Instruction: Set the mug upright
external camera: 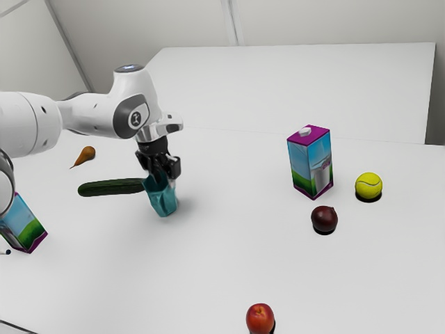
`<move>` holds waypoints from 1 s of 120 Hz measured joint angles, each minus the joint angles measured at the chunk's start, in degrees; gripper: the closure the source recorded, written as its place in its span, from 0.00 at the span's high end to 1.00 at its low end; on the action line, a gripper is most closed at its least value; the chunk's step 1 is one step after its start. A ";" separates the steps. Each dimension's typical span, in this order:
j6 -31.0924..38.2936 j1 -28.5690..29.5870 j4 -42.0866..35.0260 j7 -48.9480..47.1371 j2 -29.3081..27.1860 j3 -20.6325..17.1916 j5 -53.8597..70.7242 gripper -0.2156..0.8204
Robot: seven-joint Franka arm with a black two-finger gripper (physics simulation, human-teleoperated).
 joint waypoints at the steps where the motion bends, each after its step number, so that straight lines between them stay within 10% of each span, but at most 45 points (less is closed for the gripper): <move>1: 0.01 0.01 0.00 -0.11 -0.02 -0.01 0.00 0.45; 40: -4.67 -0.02 7.10 -2.94 -4.35 -1.06 -2.32 0.72; 75: -18.12 0.06 22.53 -3.98 -4.77 -1.08 -4.67 0.77; 120: -24.79 0.06 23.99 -4.54 -6.65 -1.13 -5.77 0.79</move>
